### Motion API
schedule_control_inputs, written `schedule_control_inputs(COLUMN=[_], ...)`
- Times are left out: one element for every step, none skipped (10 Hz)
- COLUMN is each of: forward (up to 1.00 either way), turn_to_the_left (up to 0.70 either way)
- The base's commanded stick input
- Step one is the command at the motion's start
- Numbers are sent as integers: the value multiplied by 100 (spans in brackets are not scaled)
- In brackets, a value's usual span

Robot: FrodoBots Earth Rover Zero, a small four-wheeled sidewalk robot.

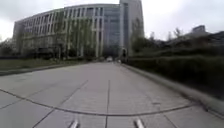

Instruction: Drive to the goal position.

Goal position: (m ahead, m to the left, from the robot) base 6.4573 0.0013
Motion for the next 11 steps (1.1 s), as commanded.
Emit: schedule_control_inputs(forward=[85,85,85,85,85,85,85,85,85,85,85], turn_to_the_left=[0,0,0,0,0,0,0,0,0,0,0])
